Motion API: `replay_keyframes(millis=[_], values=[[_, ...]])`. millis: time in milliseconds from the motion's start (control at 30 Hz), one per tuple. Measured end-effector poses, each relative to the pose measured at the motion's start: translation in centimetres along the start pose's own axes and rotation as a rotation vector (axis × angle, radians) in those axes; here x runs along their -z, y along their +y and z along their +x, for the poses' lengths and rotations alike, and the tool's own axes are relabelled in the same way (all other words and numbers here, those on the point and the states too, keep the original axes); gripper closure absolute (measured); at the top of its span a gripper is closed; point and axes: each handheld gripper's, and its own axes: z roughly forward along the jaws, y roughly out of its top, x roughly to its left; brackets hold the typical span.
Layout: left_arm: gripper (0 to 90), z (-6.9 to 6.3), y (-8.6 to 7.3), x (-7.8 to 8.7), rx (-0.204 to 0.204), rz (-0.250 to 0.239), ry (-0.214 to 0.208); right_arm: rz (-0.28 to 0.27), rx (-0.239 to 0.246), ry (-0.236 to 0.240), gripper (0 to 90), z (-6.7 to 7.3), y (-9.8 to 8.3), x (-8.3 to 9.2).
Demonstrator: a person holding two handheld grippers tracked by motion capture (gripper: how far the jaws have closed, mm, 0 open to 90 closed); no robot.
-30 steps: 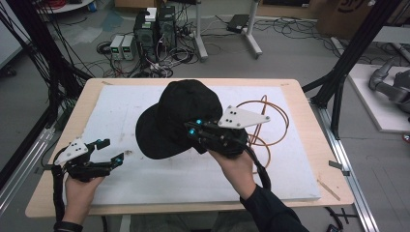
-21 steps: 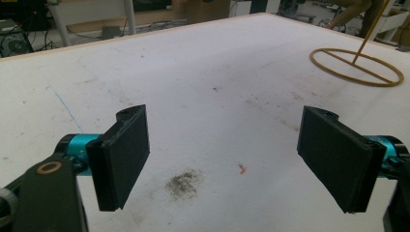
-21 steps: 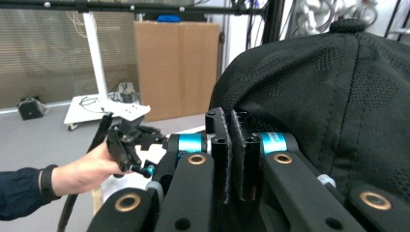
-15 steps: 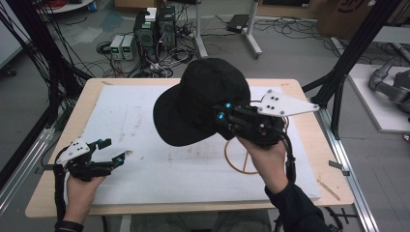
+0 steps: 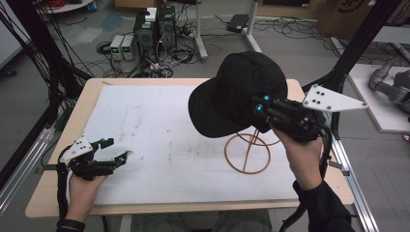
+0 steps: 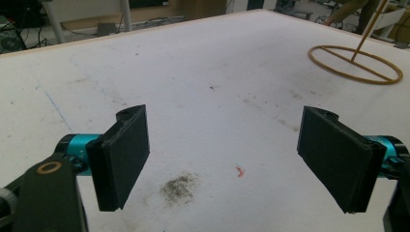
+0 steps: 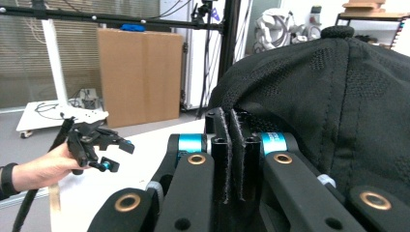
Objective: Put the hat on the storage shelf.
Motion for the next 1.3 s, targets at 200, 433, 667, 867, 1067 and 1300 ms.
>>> replay_keyframes(millis=[200, 433, 667, 867, 1067, 1300], values=[[18.9, 0.0, 0.0, -0.1, 0.002, 0.003, -0.002, 0.014, -0.009, -0.033, 88.4, -1.5, -0.6, 1.9], [18.9, -0.1, 0.0, -0.3, 0.000, 0.007, -0.007, 0.007, -0.072, -0.024, 88.5, -2.9, -2.2, 3.3], [18.9, -0.2, 0.0, -0.5, 0.000, 0.011, -0.009, 0.023, -0.087, -0.030, 90.0, -3.1, -3.8, 3.5], [18.9, -0.1, -0.1, -0.5, 0.002, 0.016, -0.012, 0.061, -0.090, -0.059, 90.0, -3.0, -5.1, 3.4], [18.9, -0.2, -0.1, -0.6, 0.004, 0.017, -0.015, 0.011, -0.105, -0.111, 90.0, -3.5, -5.9, 5.0], [18.8, -0.3, 0.0, -0.8, 0.000, 0.021, -0.021, 0.016, -0.114, -0.167, 79.7, -4.1, -6.3, 6.1]])
